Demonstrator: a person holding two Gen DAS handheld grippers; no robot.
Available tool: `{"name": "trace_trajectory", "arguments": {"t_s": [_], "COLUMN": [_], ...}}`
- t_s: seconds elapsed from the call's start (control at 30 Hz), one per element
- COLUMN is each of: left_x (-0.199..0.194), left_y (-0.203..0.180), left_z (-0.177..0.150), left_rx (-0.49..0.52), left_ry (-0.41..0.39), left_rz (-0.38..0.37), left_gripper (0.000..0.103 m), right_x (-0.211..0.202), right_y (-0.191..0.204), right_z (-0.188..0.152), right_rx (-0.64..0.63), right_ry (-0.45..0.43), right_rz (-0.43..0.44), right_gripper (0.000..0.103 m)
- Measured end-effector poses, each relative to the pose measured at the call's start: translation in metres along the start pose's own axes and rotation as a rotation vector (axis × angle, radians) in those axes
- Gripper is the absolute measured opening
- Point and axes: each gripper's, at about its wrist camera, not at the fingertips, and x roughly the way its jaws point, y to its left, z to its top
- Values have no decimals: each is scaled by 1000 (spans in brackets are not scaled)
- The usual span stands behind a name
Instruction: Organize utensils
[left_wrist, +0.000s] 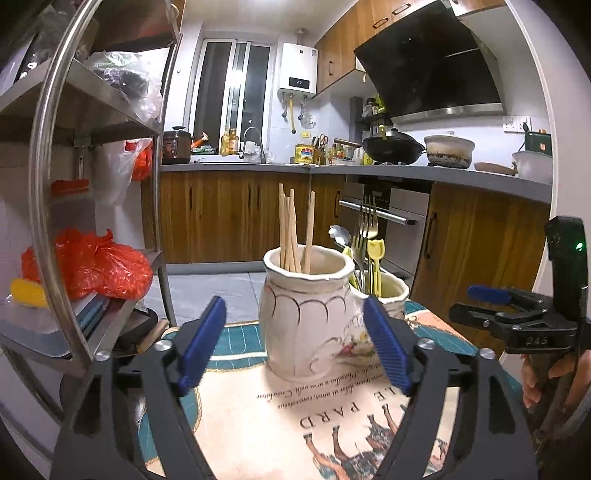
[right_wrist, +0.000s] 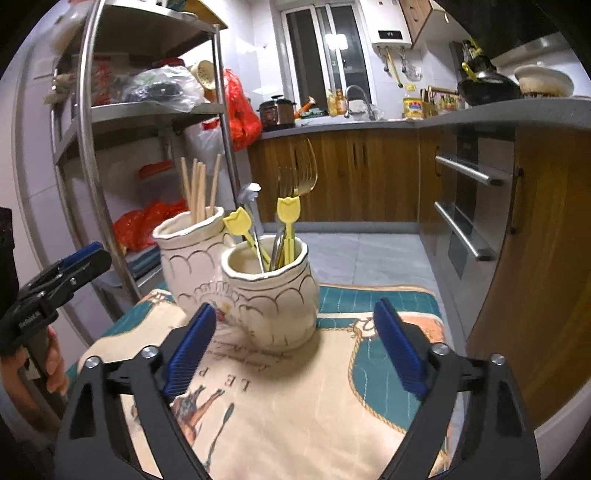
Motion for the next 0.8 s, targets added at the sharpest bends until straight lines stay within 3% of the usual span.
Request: {"name": "trace_trajectory", "arguments": {"t_s": [0.07,0.43,0.8], "left_x": [-4,-6,-9], "left_y": [-2,-6,-2], "left_z": [-2,-18,-20], "left_rx": [7,20,5], "left_ry": [-2,22,13], "left_rz": [10,49,48], "left_gripper": [88,96,97], "right_x": [-8,-31,-27], "right_y": [3,23,27], "right_z": [-1,-10,-17], "right_rx": [-13,-114,-118], "right_ry": [-18,-171,-163], "right_rz": [0,-68,-78], "right_gripper": [92,97,97]}}
